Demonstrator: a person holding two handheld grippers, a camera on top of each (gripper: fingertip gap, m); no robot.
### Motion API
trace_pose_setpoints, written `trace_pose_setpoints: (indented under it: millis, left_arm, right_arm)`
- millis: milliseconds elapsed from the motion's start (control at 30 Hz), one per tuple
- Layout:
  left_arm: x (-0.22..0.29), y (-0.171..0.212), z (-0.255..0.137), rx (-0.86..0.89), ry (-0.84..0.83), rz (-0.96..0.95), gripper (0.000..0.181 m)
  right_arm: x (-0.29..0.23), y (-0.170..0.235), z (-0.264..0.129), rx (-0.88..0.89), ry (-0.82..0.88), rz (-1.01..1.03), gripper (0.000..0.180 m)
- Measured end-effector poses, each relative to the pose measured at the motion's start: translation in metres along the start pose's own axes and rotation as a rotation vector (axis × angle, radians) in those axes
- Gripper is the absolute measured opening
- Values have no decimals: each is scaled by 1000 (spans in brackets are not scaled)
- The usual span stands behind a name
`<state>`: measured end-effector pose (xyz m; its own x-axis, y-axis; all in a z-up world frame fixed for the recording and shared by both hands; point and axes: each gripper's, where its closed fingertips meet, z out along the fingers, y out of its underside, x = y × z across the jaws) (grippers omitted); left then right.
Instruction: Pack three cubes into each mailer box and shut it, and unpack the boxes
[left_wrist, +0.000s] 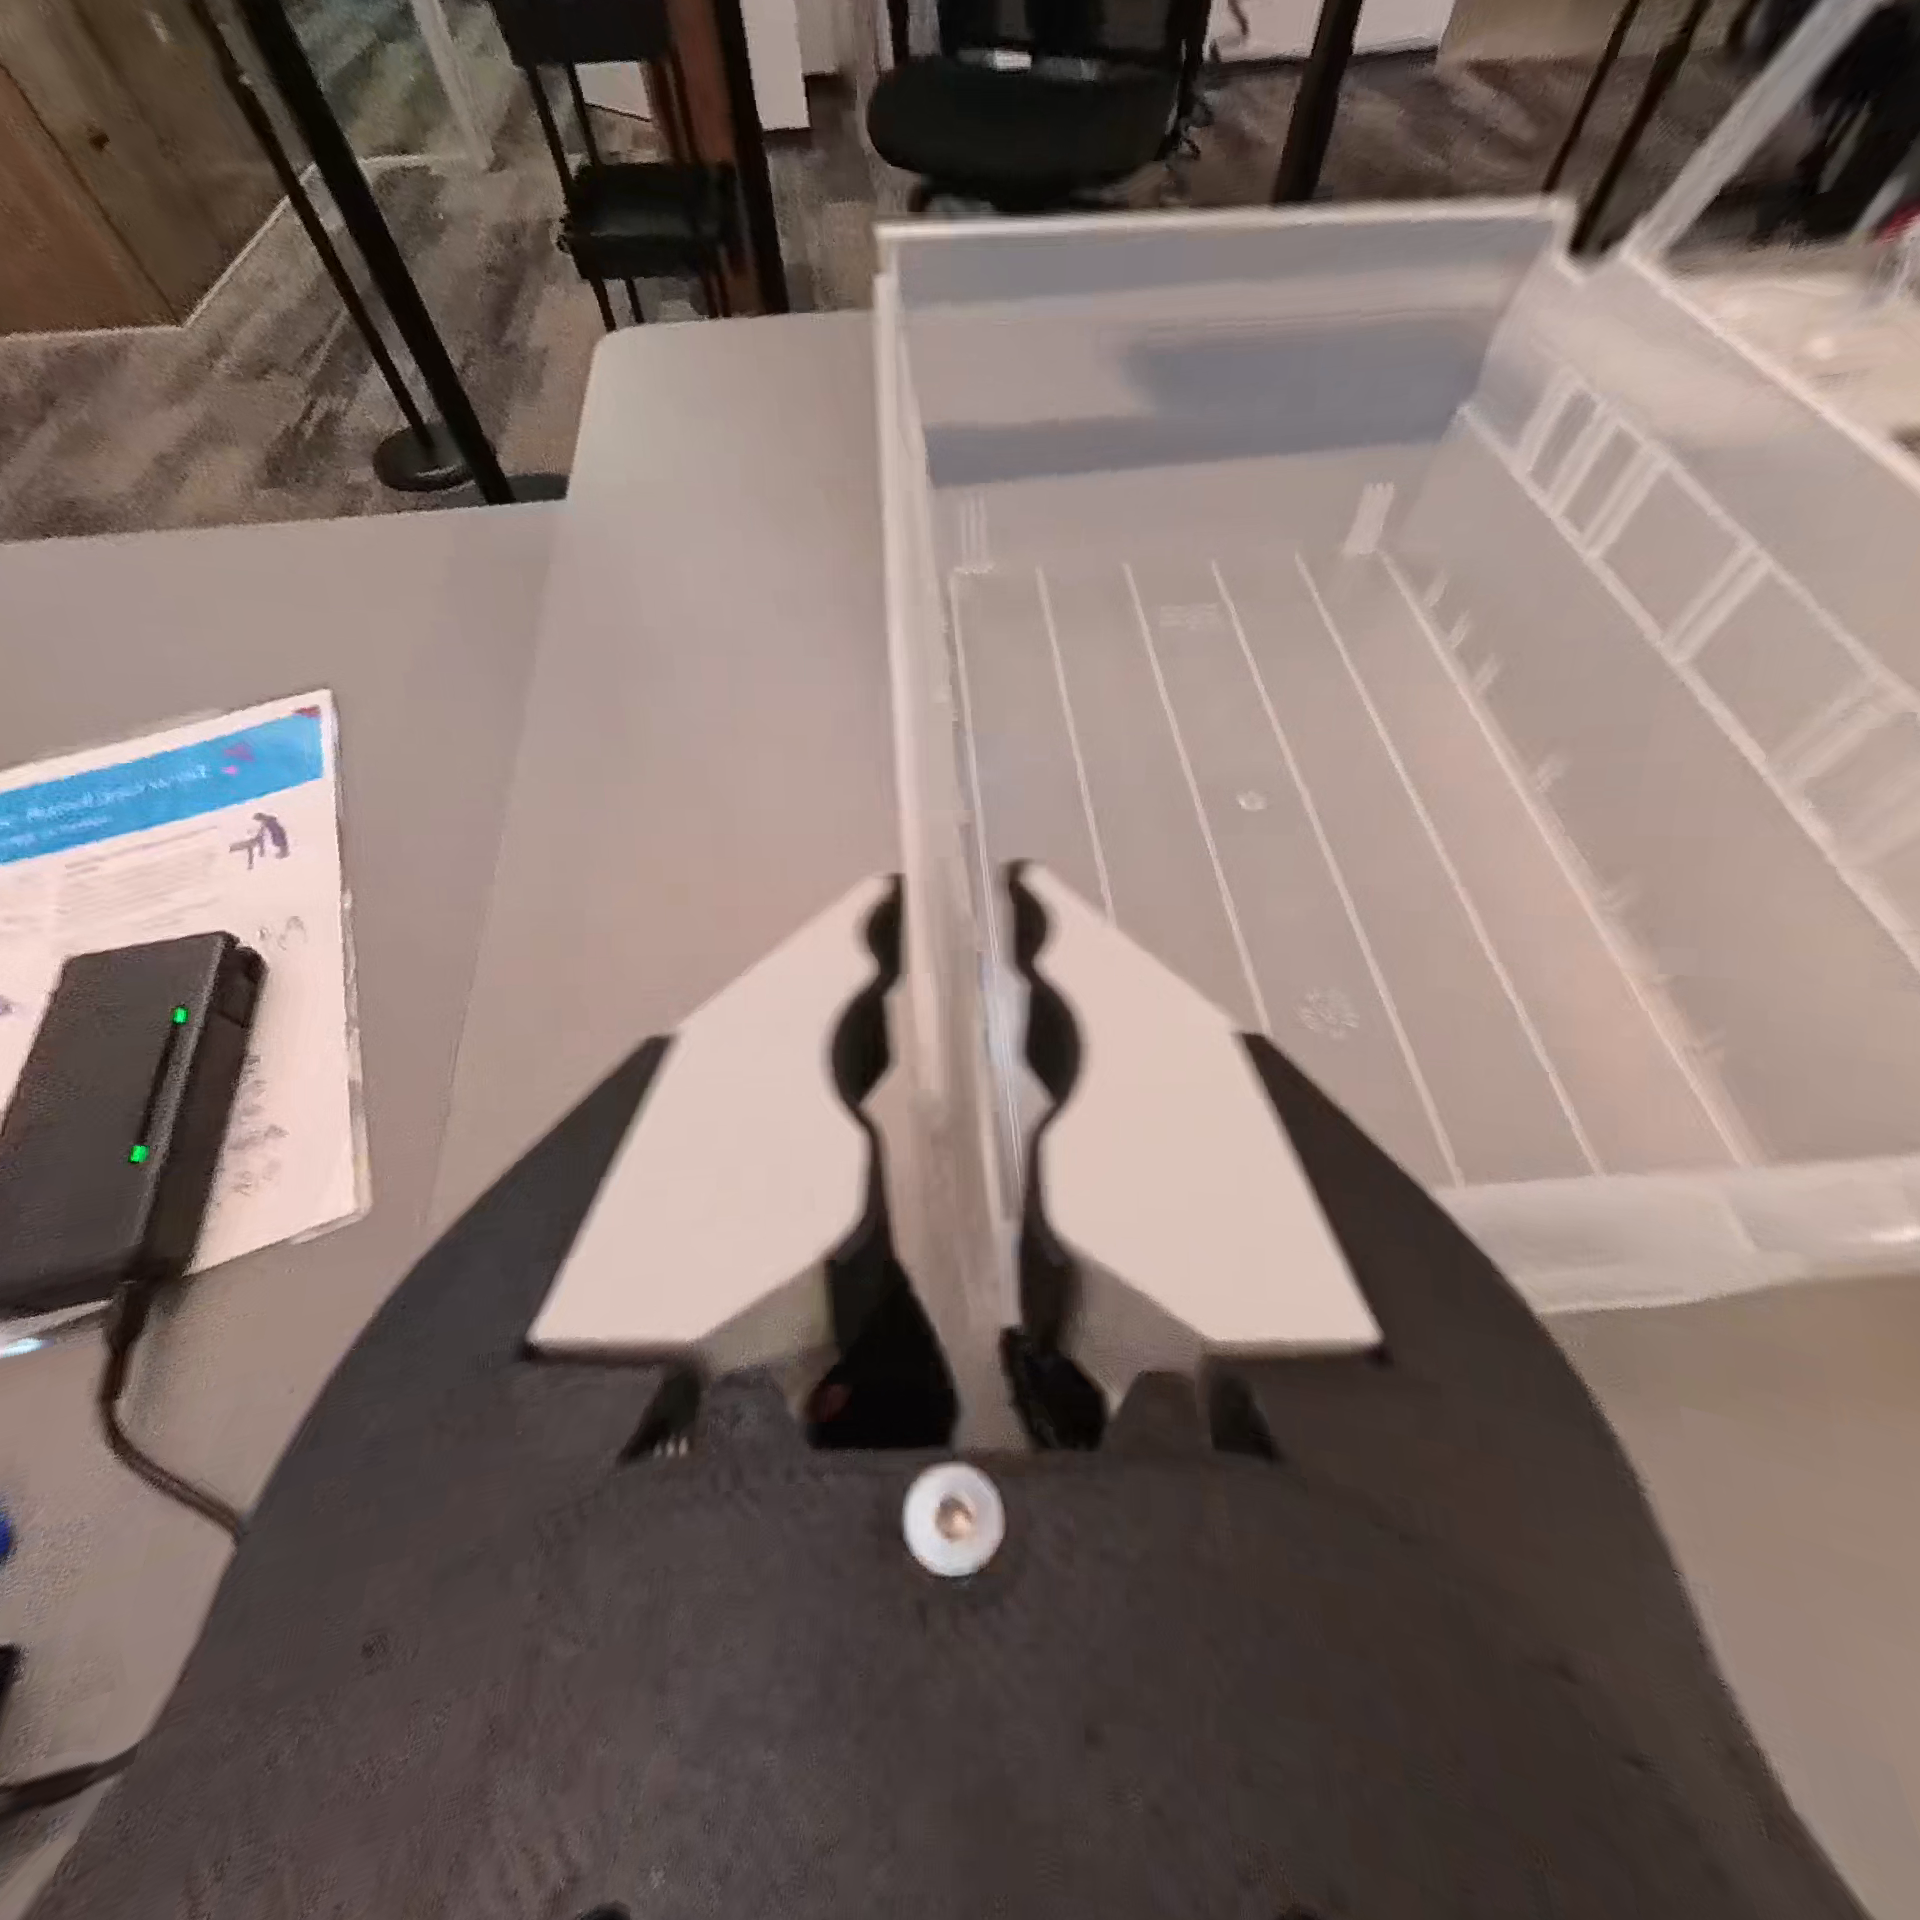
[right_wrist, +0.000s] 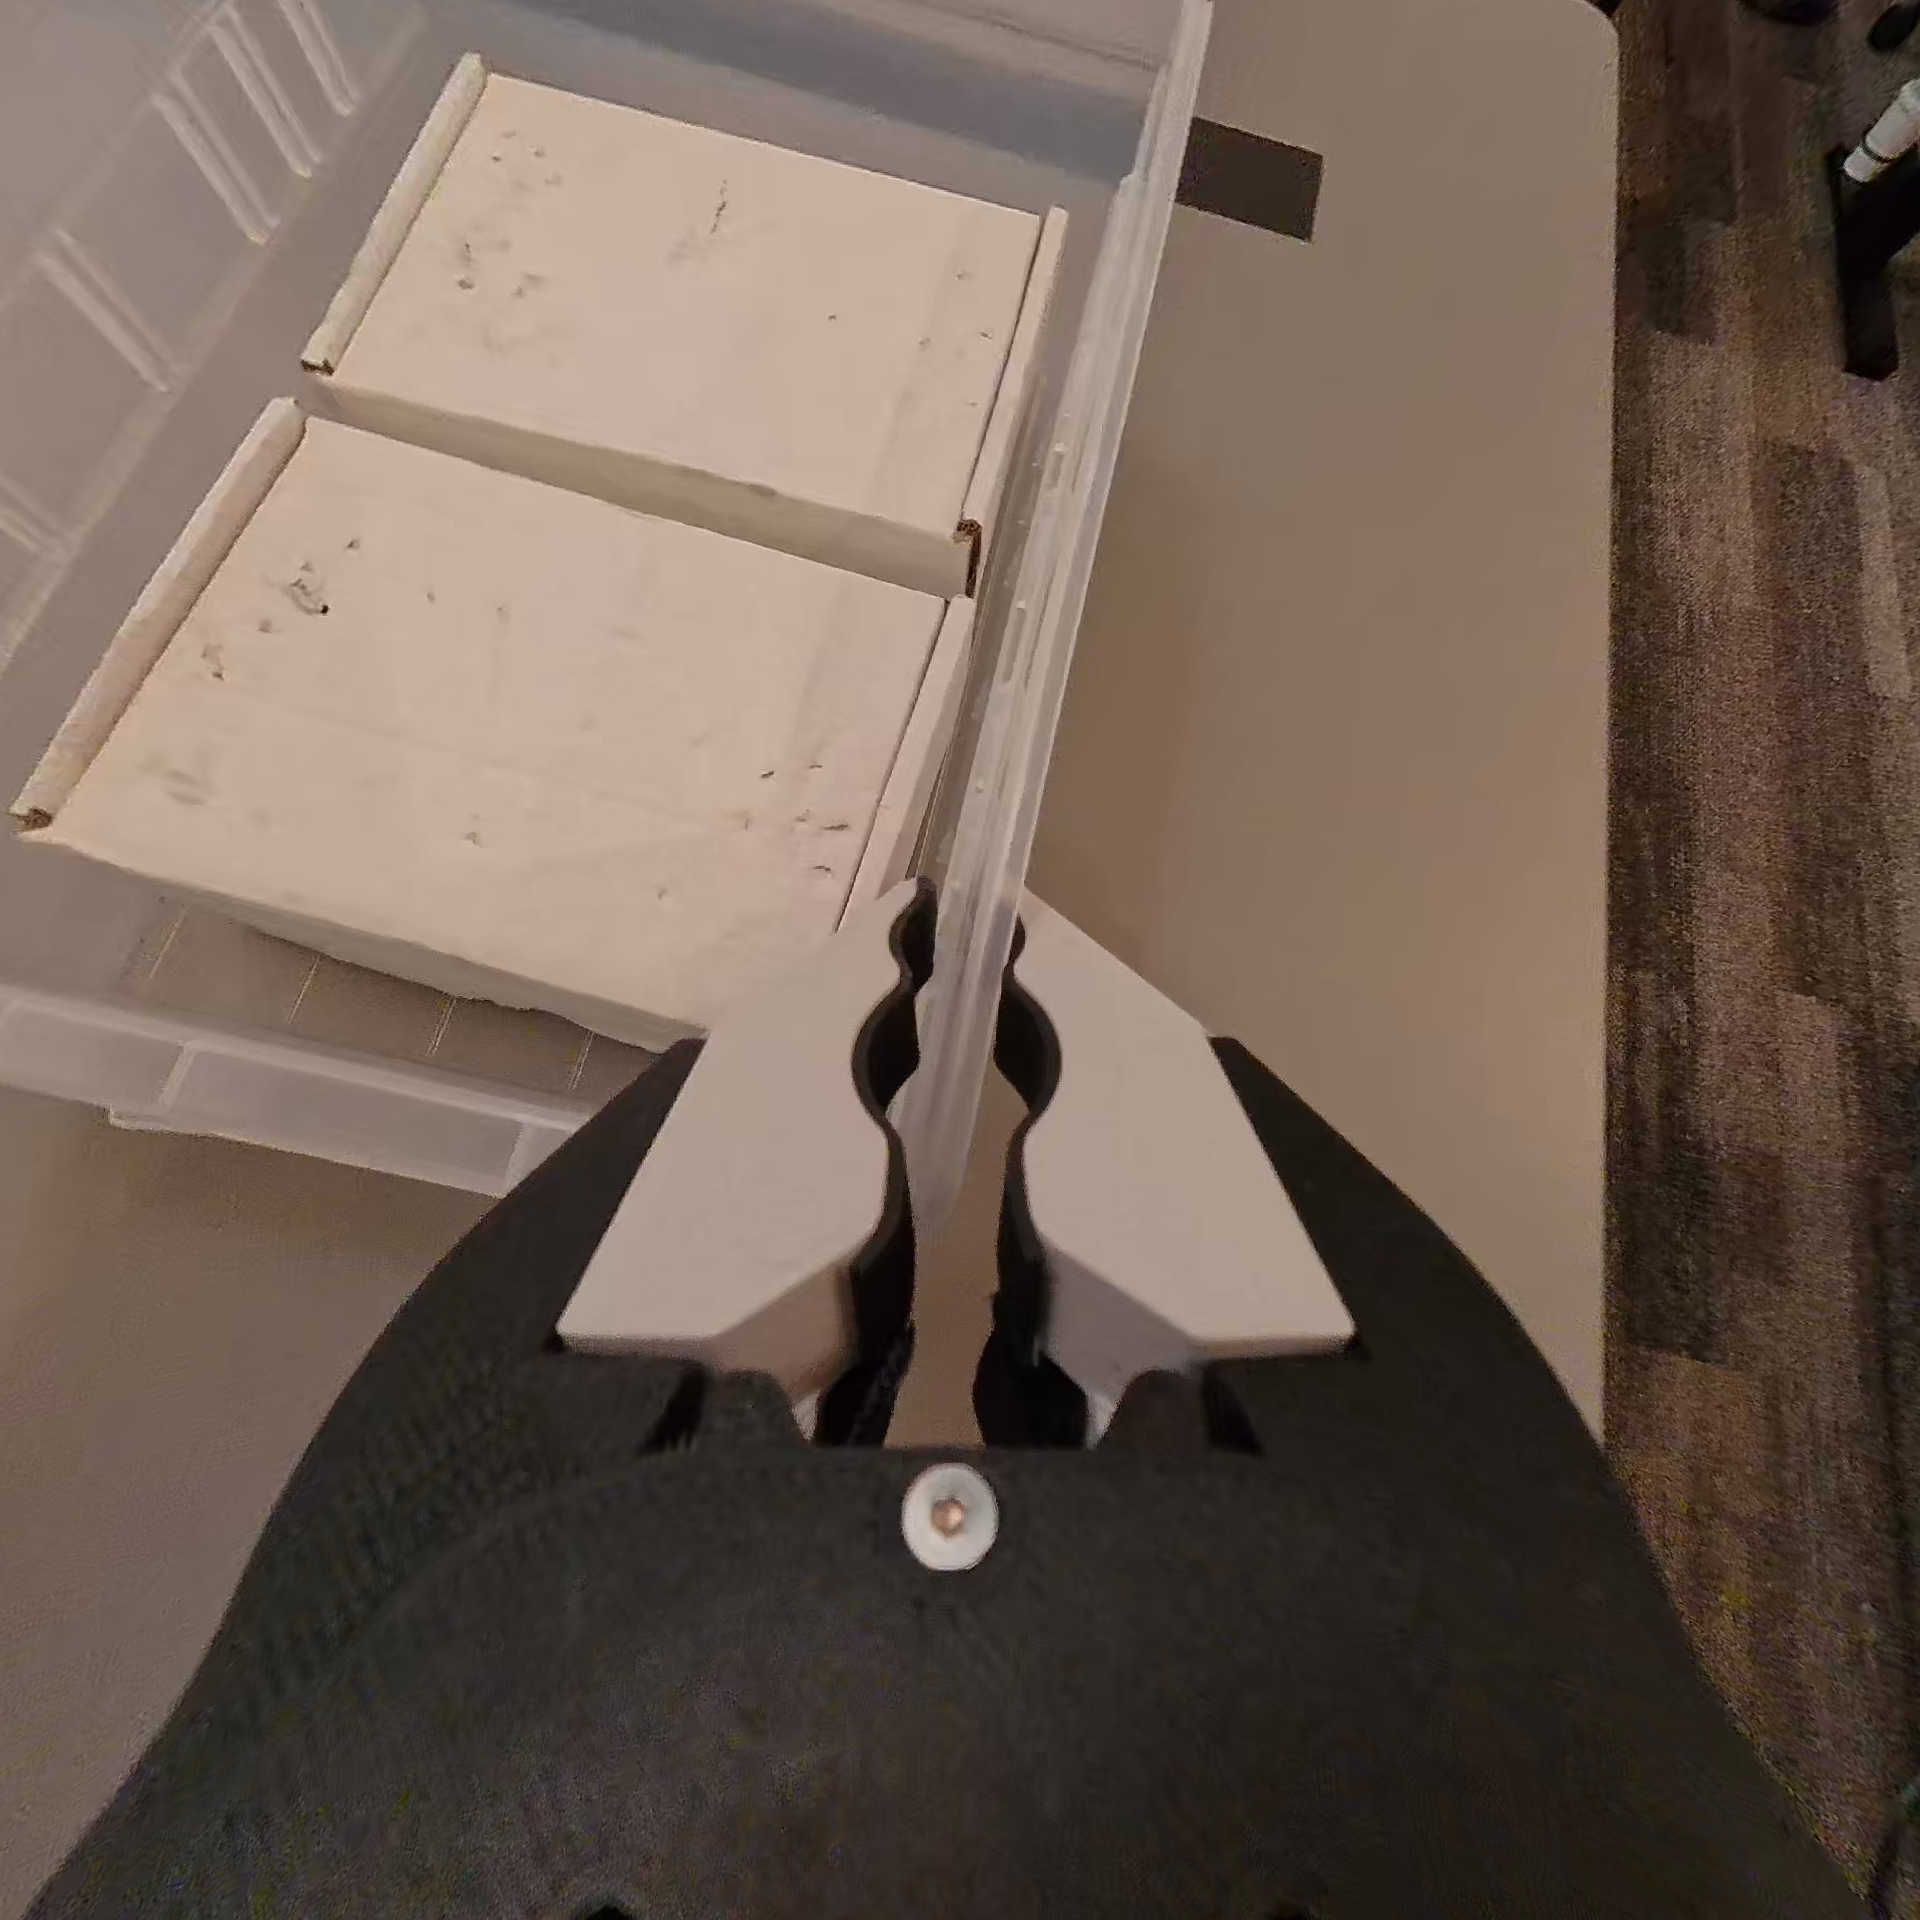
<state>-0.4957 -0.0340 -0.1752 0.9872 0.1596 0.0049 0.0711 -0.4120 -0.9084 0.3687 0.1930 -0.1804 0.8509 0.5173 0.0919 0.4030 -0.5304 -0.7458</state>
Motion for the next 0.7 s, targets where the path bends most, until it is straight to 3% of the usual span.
trace_pose_setpoints:
  millis: [33,67,300,400,700]
  left_arm:
    - [-2,-1,3,11,14,-38,5]
    - [-2,-2,5,15,24,-64,3]
    - [0,-5,2,45,32,-90,2]
    - [2,-9,-9,119,60,-166,3]
    - [13,-17,-49,220,52,-155,2]
  right_arm:
    - [-6,-1,0,8,-8,2,6]
    - [-13,-2,0,14,-15,4,6]
    - [-63,-11,3,60,-48,20,5]
    - [-86,-17,6,80,-75,30,5]
    - [-162,-44,25,146,-144,7,5]
